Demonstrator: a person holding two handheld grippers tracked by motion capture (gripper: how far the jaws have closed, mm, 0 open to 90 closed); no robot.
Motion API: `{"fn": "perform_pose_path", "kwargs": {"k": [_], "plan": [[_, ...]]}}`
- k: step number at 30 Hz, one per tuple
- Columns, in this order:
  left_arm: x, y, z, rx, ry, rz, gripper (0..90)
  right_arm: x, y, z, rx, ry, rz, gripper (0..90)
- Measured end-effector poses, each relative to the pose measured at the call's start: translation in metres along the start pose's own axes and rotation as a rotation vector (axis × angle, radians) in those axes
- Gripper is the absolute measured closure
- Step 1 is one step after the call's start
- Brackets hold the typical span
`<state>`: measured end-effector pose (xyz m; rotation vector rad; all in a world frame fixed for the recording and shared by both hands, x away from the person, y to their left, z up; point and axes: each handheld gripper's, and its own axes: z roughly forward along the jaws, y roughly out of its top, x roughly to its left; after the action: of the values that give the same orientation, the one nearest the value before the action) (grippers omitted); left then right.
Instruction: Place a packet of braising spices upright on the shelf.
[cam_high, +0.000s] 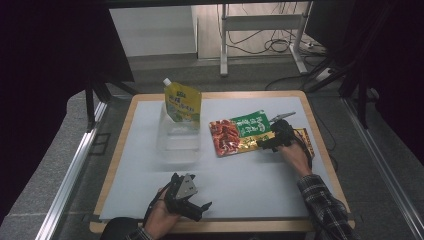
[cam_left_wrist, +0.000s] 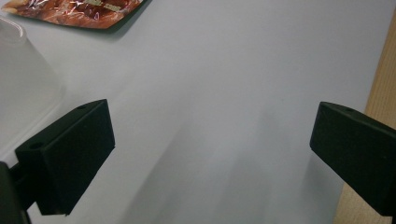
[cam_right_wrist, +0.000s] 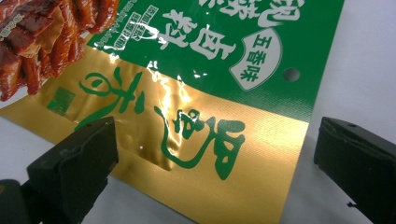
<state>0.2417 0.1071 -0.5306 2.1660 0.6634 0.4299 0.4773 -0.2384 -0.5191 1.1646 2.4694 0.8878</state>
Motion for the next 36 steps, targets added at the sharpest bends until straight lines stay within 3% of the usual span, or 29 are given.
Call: {"fn": "perform_pose_path", "kwargs": {"k": [5,10,15,25,27,28,31,32,33,34,35,36], "plan": [[0.000,0.000,0.000,0.000,-0.001,0.001,0.0,0.000,-0.001,0.002,0.009,0.010,0.021,0.1],[0.000,0.000,0.001,0.002,-0.002,0.002,0.0,-0.002,-0.001,0.001,-0.015,0.080,0.077,0.1],[0.000,0.000,0.001,0.003,-0.002,0.003,0.0,-0.001,0.000,0.000,-0.029,0.126,0.094,0.1],[-0.001,0.000,0.001,0.008,-0.003,0.010,0.0,0.010,0.006,0.000,-0.033,0.135,0.057,1.7],[-0.001,0.000,0.001,0.008,-0.003,0.012,0.0,0.010,0.007,0.001,-0.030,0.148,0.082,1.7],[-0.002,0.000,0.002,0.009,-0.002,0.012,0.0,0.009,0.007,0.002,-0.021,0.153,0.121,1.7],[-0.002,0.000,0.002,0.009,-0.002,0.015,0.0,0.007,0.007,0.004,-0.008,0.156,0.132,1.8],[-0.002,0.000,0.002,0.010,-0.003,0.016,0.0,0.008,0.007,0.003,-0.011,0.135,0.138,7.5],[-0.002,0.000,0.002,0.010,-0.003,0.016,0.0,0.008,0.007,0.003,-0.011,0.135,0.138,7.5],[-0.002,0.000,0.002,0.013,-0.002,0.018,0.0,0.008,0.008,0.001,-0.015,0.108,0.148,18.2],[-0.002,0.000,0.002,0.013,-0.002,0.018,0.0,0.008,0.008,0.001,-0.015,0.108,0.148,18.2],[-0.002,0.000,0.002,0.012,-0.002,0.018,0.0,0.008,0.009,-0.001,-0.014,0.089,0.154,31.9]]}}
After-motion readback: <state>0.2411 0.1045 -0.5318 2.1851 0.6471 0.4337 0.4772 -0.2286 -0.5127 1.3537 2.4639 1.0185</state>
